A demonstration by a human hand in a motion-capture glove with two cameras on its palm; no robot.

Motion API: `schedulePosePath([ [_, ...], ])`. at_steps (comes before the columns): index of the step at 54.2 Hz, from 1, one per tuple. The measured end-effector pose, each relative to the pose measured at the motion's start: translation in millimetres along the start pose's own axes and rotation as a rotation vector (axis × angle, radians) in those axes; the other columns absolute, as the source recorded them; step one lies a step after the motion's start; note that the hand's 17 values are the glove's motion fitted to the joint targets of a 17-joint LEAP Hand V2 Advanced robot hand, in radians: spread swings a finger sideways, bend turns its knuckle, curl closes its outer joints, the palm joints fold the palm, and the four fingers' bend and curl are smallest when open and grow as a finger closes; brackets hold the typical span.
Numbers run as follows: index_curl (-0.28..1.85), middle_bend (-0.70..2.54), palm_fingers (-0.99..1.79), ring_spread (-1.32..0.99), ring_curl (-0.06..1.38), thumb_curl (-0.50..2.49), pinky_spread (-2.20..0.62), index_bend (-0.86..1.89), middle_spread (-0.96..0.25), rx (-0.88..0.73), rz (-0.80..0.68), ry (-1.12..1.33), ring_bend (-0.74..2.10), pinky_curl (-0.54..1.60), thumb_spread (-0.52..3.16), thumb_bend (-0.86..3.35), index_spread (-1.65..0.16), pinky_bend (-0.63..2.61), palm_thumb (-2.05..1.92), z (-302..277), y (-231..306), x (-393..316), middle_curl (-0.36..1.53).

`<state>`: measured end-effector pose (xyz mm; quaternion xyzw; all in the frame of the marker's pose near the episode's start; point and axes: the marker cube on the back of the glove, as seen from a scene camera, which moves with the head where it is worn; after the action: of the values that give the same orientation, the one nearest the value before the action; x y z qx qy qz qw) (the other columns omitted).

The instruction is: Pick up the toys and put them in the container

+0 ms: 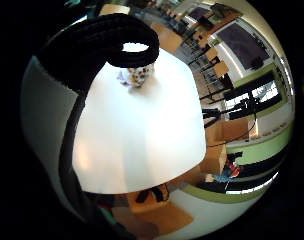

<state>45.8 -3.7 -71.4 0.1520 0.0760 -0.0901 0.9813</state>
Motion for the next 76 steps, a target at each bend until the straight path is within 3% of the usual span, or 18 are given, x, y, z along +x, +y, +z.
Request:
schedulePosePath([
  [7, 0.48, 0.17, 0.11, -0.13, 0.32, 0.33, 0.01, 0.37, -0.15, 0.009, -0.033, -0.013, 0.27, 0.33, 1.26, -0.02, -0.43, 0.96, 0.01, -6.9, 12.8, -0.3, 0.27],
  [34, 0.48, 0.17, 0.11, -0.13, 0.33, 0.33, 0.01, 0.37, -0.15, -0.03, 0.069, -0.022, 0.27, 0.33, 1.26, -0.02, -0.43, 0.94, 0.0, 14.8, 42.9, 1.0, 0.27],
  [41, 0.48, 0.17, 0.11, -0.14, 0.33, 0.33, 0.01, 0.37, -0.15, -0.036, -0.163, -0.006, 0.27, 0.32, 1.26, -0.02, -0.43, 0.94, 0.0, 16.7, 51.5, 0.6, 0.27],
  [47, 0.48, 0.17, 0.11, -0.14, 0.33, 0.33, 0.01, 0.37, -0.15, -0.04, 0.001, 0.012, 0.27, 0.33, 1.26, -0.02, -0.43, 0.94, 0.0, 16.4, 43.3, -0.2, 0.27],
  [59, 0.48, 0.17, 0.11, -0.14, 0.33, 0.33, 0.02, 0.38, -0.15, -0.064, 0.023, 0.019, 0.27, 0.33, 1.26, -0.02, -0.43, 0.94, 0.0, 15.1, 30.3, -1.2, 0.27],
  [64, 0.48, 0.17, 0.11, -0.14, 0.33, 0.33, 0.01, 0.38, -0.15, -0.097, -0.098, 0.011, 0.26, 0.33, 1.26, -0.02, -0.43, 0.93, 0.0, 18.6, 26.9, -4.6, 0.27],
  [70, 0.48, 0.17, 0.11, -0.14, 0.33, 0.33, 0.01, 0.37, -0.15, -0.135, 0.007, -0.022, 0.27, 0.32, 1.26, -0.02, -0.42, 0.93, -0.01, 28.2, 9.2, -7.8, 0.27],
  [76, 0.47, 0.17, 0.11, -0.14, 0.33, 0.33, 0.02, 0.36, -0.15, -0.154, 0.011, -0.008, 0.26, 0.33, 1.25, -0.02, -0.43, 0.93, 0.0, 40.0, -10.2, -9.3, 0.28],
])
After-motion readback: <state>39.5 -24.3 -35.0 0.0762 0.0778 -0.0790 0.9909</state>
